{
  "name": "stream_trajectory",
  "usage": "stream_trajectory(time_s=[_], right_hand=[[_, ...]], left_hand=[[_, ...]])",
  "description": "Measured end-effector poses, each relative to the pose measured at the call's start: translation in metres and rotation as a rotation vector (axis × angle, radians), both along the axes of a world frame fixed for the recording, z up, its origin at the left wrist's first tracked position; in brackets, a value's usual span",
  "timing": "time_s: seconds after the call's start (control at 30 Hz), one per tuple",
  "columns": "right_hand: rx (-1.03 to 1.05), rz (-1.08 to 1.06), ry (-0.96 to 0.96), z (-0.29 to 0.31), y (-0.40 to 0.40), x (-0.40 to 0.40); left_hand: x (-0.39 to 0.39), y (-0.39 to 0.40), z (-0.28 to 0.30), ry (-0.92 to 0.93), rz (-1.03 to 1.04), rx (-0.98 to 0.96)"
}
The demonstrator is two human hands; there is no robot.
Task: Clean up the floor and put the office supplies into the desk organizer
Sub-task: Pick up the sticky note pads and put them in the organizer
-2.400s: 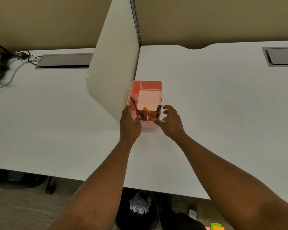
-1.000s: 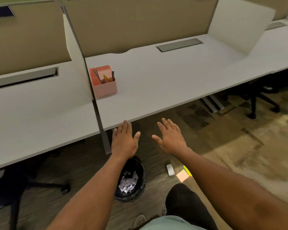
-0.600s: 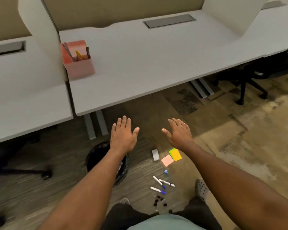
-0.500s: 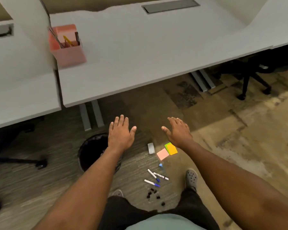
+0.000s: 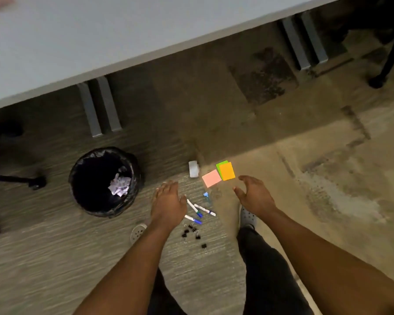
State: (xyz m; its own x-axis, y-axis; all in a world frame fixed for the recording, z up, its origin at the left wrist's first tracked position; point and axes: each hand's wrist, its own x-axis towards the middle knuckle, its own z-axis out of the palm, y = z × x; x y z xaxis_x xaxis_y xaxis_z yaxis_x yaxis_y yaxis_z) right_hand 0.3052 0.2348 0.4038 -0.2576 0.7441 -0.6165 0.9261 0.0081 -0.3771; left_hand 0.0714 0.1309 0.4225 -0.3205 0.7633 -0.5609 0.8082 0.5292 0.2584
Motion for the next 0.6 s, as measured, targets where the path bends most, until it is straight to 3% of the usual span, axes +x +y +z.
stream_trajectory(time_s=[0.43,0.6], right_hand=[[-0.168,-0.4,0.026,-0.269,0.027,0.014],[-0.131,-0.357,-0.006,-0.367,0.043,0.012]], left_hand=[[0.046,0.054,-0.252,-0.092,-0.177,-0.086],[0.059,0.062,-0.356,-0.117,-0.199,-0.079]])
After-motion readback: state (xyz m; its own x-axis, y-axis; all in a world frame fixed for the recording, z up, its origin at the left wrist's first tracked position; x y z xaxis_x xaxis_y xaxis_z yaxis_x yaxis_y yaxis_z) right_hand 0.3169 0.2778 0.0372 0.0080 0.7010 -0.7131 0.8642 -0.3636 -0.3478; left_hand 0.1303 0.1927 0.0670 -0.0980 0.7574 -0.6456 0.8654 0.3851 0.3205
